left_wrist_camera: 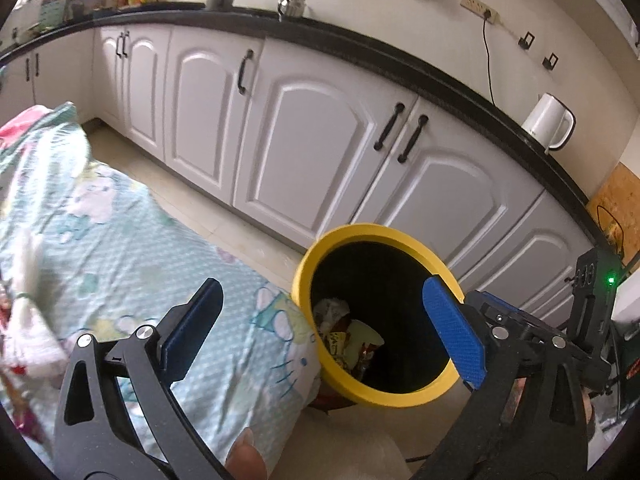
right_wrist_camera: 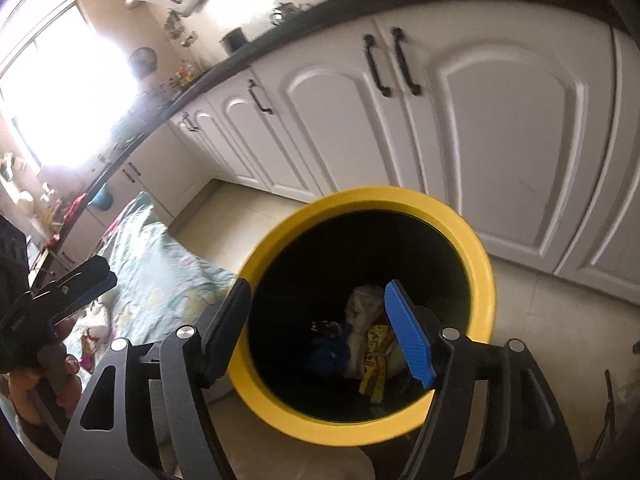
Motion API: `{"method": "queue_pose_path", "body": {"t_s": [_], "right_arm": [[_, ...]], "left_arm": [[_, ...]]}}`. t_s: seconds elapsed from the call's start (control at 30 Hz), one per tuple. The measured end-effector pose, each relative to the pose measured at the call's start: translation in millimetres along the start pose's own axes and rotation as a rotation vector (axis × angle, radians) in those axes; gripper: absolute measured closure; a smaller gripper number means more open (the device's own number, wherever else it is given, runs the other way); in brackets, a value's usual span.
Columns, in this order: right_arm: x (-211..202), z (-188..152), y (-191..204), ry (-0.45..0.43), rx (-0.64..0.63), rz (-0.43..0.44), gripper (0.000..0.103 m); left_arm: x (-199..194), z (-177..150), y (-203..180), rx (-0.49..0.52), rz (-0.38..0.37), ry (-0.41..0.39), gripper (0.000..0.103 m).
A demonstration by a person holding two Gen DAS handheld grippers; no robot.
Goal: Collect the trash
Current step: 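Move both open tools back toward the red candy tube and white mesh bundle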
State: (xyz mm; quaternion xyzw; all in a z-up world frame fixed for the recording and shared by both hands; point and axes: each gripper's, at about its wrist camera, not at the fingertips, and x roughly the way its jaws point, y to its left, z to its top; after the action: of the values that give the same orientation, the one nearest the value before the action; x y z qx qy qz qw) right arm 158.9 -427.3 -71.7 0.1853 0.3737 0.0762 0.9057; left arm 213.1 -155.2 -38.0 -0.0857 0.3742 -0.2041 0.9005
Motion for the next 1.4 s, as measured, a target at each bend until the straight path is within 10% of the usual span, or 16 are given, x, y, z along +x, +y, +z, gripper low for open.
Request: {"method": "queue_pose_path", "body": {"t_s": [1.4], "right_arm": [[53.5, -39.7, 258.2, 0.139, -0.458, 0.284, 0.031]], "left_arm": [[-154.4, -26.9, 217.2, -0.393, 0.262, -0.221, 0.011]]}}
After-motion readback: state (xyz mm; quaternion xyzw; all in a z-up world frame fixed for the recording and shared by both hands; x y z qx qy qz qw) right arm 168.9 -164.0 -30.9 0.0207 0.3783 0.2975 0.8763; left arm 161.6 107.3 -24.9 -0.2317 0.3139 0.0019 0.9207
